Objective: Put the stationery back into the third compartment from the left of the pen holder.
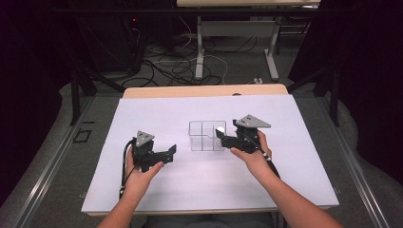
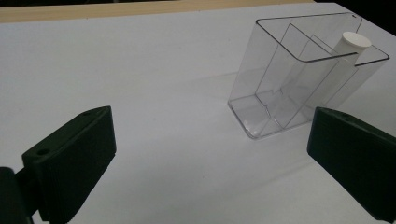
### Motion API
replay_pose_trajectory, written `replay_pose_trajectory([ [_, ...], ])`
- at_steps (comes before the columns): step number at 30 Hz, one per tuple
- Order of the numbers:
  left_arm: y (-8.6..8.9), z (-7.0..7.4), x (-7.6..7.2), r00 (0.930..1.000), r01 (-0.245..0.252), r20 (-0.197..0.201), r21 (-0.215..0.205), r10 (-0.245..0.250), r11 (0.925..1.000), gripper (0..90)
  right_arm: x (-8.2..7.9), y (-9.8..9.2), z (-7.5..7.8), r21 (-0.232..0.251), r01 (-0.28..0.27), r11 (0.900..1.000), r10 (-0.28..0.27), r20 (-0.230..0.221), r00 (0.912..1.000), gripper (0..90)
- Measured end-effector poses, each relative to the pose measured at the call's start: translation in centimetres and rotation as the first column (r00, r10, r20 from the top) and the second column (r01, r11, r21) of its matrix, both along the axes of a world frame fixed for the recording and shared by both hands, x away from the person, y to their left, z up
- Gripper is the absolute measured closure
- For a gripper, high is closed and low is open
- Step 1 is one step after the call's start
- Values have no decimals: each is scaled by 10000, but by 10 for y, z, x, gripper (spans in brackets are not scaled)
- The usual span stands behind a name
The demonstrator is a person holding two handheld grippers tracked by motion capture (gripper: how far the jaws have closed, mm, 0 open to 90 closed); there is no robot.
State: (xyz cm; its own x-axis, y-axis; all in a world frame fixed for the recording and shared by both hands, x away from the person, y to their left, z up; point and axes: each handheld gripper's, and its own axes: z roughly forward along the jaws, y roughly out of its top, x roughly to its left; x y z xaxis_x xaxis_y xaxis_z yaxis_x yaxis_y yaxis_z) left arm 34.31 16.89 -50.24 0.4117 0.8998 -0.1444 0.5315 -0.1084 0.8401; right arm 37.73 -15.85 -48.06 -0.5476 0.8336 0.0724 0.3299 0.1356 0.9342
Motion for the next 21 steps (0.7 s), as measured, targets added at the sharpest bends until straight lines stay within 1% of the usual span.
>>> replay_pose_trajectory([
  [2, 2, 1, 0, 10000, -46, -7, 1, 46, 10000, 13, -2, -5, 4, -68, 63, 10000, -63, -12, 10000, 174],
  [4, 5, 1, 1, 10000, -98, -2, 19, 98, 9999, 13, -4, -11, 8, -217, 124, 9997, -125, -21, 9999, 170],
  [5, 6, 2, 1, 9999, -150, -31, -17, 150, 9999, 13, -5, -14, 9, -158, 109, 9998, -109, -3, 9999, 167],
  [7, 8, 2, 1, 9998, -195, 17, -18, 195, 9998, 13, -7, -21, 12, -181, 223, 9996, -226, -196, 9996, 164],
  [9, 11, 3, 1, 9996, -279, 23, -32, 279, 9996, 13, -9, -28, 12, -180, 353, 9992, -357, -231, 9991, 156],
  [13, 17, 5, 0, 9992, -401, 54, 28, 401, 9992, 13, -11, -42, 9, -423, 562, 9975, -566, -94, 9984, 140],
  [14, 19, 5, -1, 9989, -455, 83, 0, 455, 9990, 12, -12, -45, 7, -463, 664, 9967, -670, -116, 9977, 122],
  [17, 24, 5, -1, 9982, -587, 98, -42, 587, 9983, 8, -13, -56, 2, -506, 991, 9938, -1002, -204, 9948, 30],
  [18, 26, 5, -1, 9981, -608, 65, -82, 609, 9981, 6, -14, -59, 0, -501, 1101, 9927, -1118, -313, 9932, 16],
  [21, 32, 5, -2, 9974, -711, 83, -72, 711, 9974, 4, -15, -69, -6, -601, 1314, 9895, -1340, -415, 9901, 13],
])
